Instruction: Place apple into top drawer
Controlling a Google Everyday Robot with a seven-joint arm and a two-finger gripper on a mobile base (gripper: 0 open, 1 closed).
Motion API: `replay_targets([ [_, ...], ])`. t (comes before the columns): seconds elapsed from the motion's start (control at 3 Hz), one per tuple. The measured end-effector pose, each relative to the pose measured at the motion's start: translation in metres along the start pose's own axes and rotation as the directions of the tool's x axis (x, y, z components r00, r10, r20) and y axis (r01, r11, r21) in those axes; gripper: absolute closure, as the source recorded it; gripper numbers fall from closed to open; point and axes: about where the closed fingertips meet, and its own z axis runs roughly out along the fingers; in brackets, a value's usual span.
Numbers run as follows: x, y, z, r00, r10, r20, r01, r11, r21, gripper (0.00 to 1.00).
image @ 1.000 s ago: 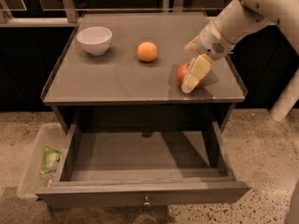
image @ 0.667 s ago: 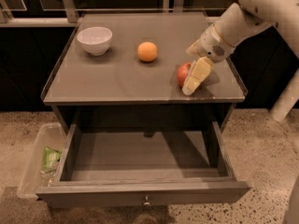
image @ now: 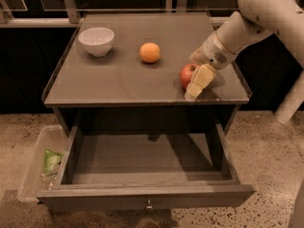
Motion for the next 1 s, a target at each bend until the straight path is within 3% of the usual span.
replay_targets([
  [1.0,0.0,0.0,0.0003,1.0,0.0,0.0,0.0,1.0,0.0,0.66],
])
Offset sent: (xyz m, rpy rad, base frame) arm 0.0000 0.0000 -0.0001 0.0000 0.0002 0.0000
